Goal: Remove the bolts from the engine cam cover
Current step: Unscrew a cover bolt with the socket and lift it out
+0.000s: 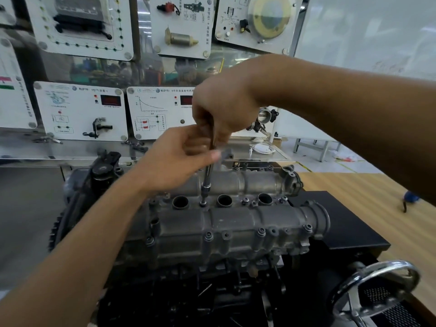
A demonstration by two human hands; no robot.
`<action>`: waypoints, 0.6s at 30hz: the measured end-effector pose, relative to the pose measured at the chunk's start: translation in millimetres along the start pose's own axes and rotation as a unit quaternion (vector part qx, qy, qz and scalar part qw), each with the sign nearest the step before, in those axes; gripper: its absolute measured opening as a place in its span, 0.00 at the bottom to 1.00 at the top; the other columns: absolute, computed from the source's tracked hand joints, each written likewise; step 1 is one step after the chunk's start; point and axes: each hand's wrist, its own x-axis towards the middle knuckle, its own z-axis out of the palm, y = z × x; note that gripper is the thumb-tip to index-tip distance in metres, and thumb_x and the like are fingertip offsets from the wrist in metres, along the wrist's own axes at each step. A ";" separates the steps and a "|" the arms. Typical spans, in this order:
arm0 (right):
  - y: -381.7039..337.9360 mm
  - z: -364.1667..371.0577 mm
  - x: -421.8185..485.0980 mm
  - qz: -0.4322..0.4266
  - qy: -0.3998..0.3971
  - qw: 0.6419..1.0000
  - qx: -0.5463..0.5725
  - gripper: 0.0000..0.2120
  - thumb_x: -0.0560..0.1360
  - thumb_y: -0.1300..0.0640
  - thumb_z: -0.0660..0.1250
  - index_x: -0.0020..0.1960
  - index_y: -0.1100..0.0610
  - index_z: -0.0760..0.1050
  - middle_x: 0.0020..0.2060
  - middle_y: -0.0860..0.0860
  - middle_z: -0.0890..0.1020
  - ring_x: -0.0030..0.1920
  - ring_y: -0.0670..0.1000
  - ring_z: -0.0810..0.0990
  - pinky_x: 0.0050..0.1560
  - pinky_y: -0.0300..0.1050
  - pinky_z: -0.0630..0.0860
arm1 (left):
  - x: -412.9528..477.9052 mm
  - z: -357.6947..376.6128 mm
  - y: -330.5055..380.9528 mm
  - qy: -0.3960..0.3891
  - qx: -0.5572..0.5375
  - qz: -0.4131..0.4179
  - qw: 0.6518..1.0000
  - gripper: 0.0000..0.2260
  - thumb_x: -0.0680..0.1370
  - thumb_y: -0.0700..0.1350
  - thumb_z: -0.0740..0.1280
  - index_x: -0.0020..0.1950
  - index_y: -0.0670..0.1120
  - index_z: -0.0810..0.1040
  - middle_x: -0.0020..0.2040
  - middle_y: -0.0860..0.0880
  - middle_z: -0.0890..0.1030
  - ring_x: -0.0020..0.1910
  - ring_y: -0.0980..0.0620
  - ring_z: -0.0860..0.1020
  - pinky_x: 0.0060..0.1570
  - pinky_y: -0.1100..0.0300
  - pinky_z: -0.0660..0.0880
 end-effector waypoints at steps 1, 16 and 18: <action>0.2 -0.4 0.1 -0.013 -0.020 1.000 0.012 0.12 0.71 0.53 0.74 0.53 0.53 0.80 0.45 0.52 0.84 0.37 0.50 0.78 0.34 0.42 0.73 | -1.5 -4.6 -1.1 -0.048 -0.025 -0.002 0.999 0.12 0.76 0.38 0.72 0.58 0.49 0.80 0.51 0.54 0.86 0.52 0.58 0.83 0.57 0.60 0.78; -1.4 -9.1 9.2 -0.012 -0.083 0.996 0.036 0.27 0.64 0.33 0.75 0.47 0.56 0.82 0.41 0.51 0.83 0.39 0.53 0.79 0.41 0.46 0.76 | 3.7 5.0 -1.0 0.053 0.209 0.021 0.976 0.12 0.69 0.55 0.76 0.35 0.51 0.78 0.30 0.54 0.82 0.30 0.59 0.80 0.35 0.60 0.79; -0.1 -9.4 12.5 0.003 -0.110 0.992 0.060 0.25 0.70 0.31 0.69 0.41 0.55 0.81 0.34 0.50 0.80 0.32 0.52 0.74 0.35 0.43 0.72 | 4.5 14.5 0.6 0.151 0.274 0.027 0.949 0.23 0.64 0.68 0.73 0.30 0.49 0.74 0.25 0.52 0.76 0.26 0.55 0.76 0.30 0.59 0.73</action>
